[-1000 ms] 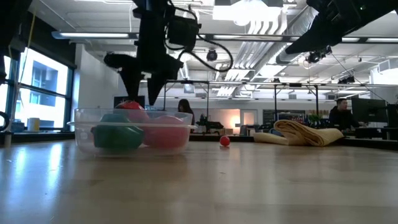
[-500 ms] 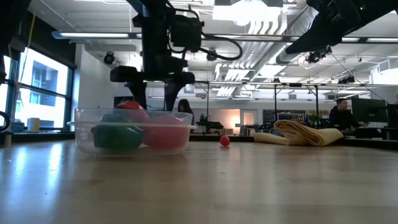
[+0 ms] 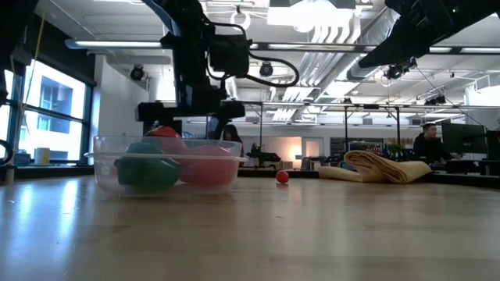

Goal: Pick and placing Produce into tupperware
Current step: Put the strawberry into the transparent container

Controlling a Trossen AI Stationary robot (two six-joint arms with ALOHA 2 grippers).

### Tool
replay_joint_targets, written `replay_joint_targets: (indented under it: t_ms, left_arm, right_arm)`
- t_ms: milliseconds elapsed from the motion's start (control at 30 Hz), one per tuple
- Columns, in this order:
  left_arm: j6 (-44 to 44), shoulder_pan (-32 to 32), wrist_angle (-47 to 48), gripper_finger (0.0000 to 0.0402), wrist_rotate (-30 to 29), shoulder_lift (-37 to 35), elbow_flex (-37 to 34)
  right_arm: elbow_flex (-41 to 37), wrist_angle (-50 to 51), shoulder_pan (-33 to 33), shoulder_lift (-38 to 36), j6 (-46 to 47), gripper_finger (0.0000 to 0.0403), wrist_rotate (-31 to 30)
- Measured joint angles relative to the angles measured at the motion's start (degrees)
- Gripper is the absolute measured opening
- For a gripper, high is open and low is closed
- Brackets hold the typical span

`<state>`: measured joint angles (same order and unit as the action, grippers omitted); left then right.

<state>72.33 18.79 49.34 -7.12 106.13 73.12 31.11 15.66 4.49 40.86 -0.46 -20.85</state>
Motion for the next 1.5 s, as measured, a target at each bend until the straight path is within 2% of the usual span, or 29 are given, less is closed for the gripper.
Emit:
replay_joint_targets:
  t_ms: [500,1033,1500]
  left_arm:
    - [2.51,0.0,-3.0,0.0291,-2.79,3.86,-0.67]
    - [3.07,-0.07,-1.55,0.0289,-4.53,7.04,-0.67]
    - [4.36,-0.04,-0.81,0.0176,-4.92,7.04,-0.78]
  right_arm:
    - [0.0,1.0,-0.01,0.01,0.01,0.0,-0.01]
    - [0.0,1.77,0.0,0.01,0.01,0.0,0.01]
    - [0.0,1.84,0.0,0.01,0.01,0.0,0.01]
